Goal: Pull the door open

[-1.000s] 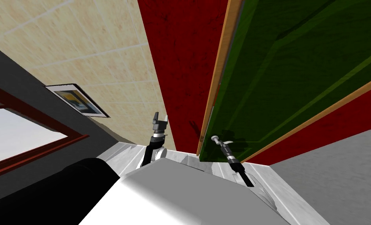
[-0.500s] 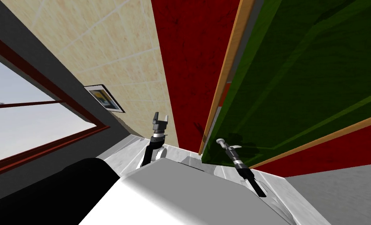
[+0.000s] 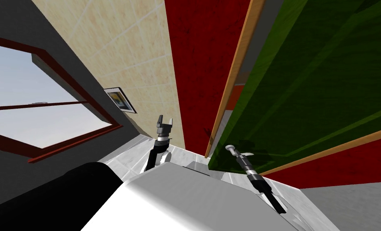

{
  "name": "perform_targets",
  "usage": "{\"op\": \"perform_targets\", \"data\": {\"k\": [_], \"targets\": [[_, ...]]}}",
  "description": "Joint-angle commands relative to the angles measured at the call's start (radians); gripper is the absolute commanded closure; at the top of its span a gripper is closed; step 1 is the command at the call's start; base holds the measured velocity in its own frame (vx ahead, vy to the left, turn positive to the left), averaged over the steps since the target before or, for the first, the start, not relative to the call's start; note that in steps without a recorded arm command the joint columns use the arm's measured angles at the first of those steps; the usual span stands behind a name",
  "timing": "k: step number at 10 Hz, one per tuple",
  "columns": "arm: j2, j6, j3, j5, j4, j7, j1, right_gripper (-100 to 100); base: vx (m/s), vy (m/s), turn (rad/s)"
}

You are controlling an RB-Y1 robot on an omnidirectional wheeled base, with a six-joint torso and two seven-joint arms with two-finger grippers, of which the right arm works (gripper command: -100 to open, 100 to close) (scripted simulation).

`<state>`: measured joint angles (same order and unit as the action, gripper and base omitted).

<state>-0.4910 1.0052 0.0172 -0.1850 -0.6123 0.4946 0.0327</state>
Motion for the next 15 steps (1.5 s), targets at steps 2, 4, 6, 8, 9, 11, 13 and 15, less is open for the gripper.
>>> {"op": "perform_targets", "data": {"k": [2,4,6,8,9,11,13,15], "targets": [[-0.029,0.046,0.004,0.004,0.029,0.021,-0.013,100,-0.117,-0.02,0.134],[-0.031,0.048,0.005,0.001,0.025,0.025,-0.02,100,-0.086,-0.04,0.112],[-0.036,0.064,0.007,-0.001,0.031,0.029,-0.027,100,-0.176,-0.083,0.148],[-0.044,0.087,0.009,-0.004,0.039,0.035,-0.037,100,-0.194,-0.092,0.179],[-0.048,0.1,0.01,-0.006,0.044,0.038,-0.042,100,-0.205,-0.115,0.199],[-0.056,0.123,0.013,-0.009,0.053,0.044,-0.051,100,-0.207,-0.105,0.195],[-0.062,0.141,0.015,-0.011,0.059,0.049,-0.059,100,-0.205,-0.114,0.144],[-0.061,0.147,0.012,-0.013,0.069,0.05,-0.057,100,-0.134,-0.059,0.077]]}}
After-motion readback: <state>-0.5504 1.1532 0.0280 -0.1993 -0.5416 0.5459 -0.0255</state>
